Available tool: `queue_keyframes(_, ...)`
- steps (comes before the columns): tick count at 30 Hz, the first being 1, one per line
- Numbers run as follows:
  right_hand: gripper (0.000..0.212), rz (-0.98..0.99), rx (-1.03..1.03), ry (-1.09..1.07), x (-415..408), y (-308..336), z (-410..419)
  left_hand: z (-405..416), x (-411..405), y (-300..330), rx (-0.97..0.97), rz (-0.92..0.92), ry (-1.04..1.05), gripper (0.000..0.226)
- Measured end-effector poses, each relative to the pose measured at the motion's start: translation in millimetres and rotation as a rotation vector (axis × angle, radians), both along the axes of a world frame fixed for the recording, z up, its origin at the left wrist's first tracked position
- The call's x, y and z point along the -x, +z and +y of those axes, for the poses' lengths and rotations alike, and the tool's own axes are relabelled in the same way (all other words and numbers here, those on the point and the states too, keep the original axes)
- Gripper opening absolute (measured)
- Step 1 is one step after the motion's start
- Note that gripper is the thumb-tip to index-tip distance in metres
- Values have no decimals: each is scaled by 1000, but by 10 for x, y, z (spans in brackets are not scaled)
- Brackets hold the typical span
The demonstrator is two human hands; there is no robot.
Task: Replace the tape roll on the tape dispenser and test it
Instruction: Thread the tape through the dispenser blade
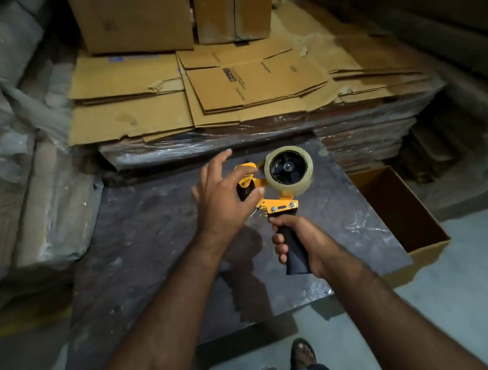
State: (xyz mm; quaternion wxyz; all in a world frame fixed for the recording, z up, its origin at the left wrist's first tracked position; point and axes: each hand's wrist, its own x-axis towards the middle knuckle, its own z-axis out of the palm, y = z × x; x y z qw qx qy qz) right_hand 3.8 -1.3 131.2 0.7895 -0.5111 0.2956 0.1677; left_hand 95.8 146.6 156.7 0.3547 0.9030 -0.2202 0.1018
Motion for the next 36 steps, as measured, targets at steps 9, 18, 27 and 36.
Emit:
queue_keyframes(9, 20, 14, 3, -47, 76, 143, 251, -149, -171, 282, -432, 65, -42, 27)
queue_keyframes(18, 20, 11, -70, -105, 98, 162, 175, -291, -199, 220, -323, 32, -116, 10)
queue_keyframes(27, 19, -15, -94, -145, 28, 206, -81, -514, -256, 251, -219, -106, -232, 9)
queue_keyframes(36, 23, 41, -118, -96, -138, 240, -334, -587, -349, 182, -101, -159, -232, 9)
